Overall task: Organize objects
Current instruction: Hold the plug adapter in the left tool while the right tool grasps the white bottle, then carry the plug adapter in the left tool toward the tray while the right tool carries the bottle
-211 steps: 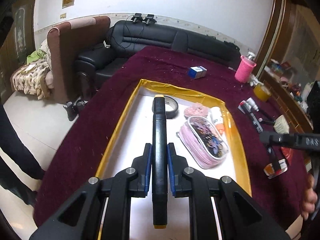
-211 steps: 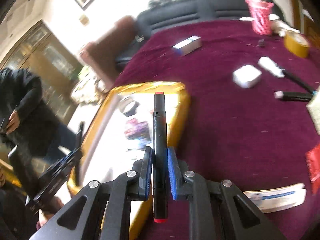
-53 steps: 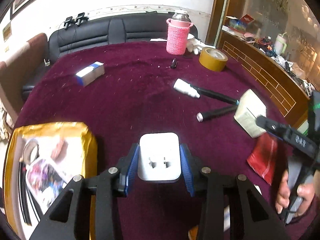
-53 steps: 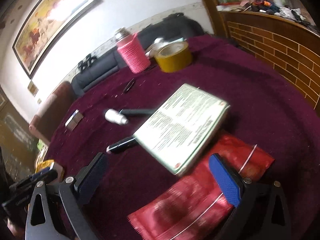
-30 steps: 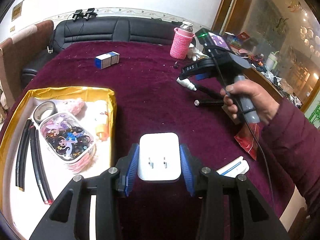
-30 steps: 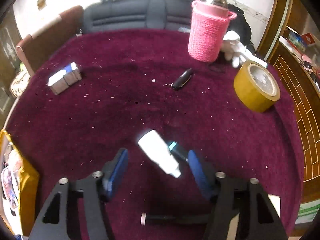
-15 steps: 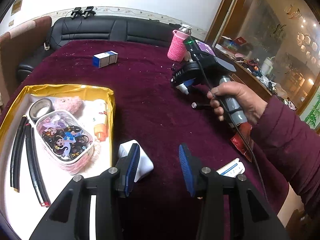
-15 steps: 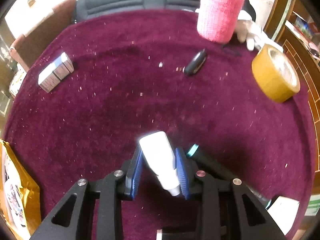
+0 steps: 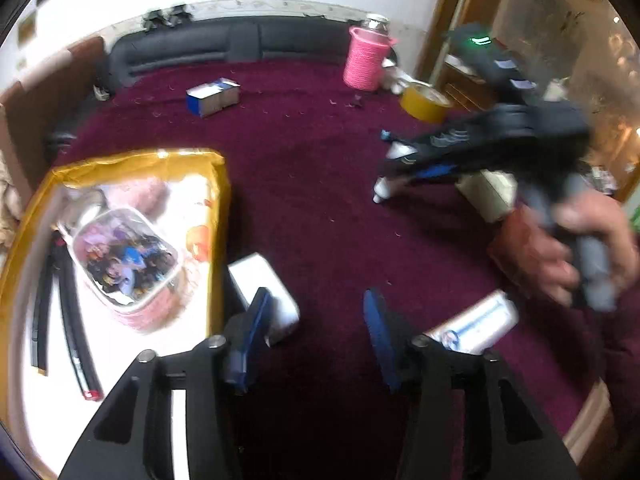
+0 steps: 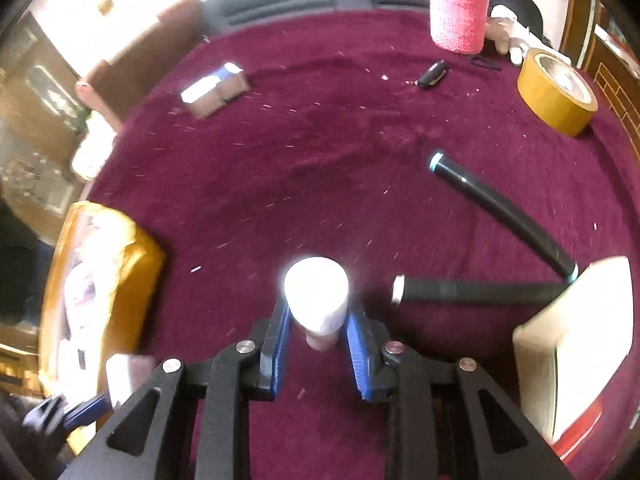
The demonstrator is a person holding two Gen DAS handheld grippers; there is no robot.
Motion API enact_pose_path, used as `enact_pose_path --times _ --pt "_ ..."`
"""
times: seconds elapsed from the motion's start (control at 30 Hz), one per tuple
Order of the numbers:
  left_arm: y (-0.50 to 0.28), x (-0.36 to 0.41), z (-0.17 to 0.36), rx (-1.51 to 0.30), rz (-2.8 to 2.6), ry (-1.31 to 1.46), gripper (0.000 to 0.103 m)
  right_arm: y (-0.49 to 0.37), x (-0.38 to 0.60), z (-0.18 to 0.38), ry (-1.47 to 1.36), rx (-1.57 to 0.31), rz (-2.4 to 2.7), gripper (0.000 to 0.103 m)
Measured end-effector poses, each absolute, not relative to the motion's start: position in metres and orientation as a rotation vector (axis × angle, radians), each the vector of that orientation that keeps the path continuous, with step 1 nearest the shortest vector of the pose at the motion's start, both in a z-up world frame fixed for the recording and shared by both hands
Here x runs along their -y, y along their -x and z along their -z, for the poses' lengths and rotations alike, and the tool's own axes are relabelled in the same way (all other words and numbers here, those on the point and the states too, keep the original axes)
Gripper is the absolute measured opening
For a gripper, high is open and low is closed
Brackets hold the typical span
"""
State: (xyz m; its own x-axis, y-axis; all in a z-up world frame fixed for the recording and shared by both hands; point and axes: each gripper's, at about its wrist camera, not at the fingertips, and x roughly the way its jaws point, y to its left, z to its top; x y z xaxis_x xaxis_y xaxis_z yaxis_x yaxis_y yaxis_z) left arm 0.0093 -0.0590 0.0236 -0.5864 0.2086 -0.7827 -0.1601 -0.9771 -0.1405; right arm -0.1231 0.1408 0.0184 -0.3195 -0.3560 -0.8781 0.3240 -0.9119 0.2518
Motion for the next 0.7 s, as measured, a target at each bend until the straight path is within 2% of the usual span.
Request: enact_pose_path --times 0.03,0.23,0.47,0.63,0.7 --pt "-0.007 0.058 -0.023 0.092 -2.642 1.322 0.067 0.117 -0.142 -0.023 -1.497 0.05 2.258 0.029" --pt "-0.011 0.041 -0.029 0.262 -2.347 1.235 0.067 0.091 -0.159 -0.04 -1.415 0.15 2.244 0.029" --pt "-0.015 0.077 -0.041 0.185 -2.591 1.23 0.067 0.076 -0.186 -0.031 -1.414 0.257 2.242 0.029" --pt "-0.002 0.061 -0.025 -0.061 -2.642 1.335 0.071 0.068 -0.194 -0.023 -1.413 0.315 2.213 0.029" --pt "0.004 0.049 -0.02 -0.085 -2.6 1.362 0.072 0.064 -0.196 -0.022 -1.403 0.339 2.202 0.029"
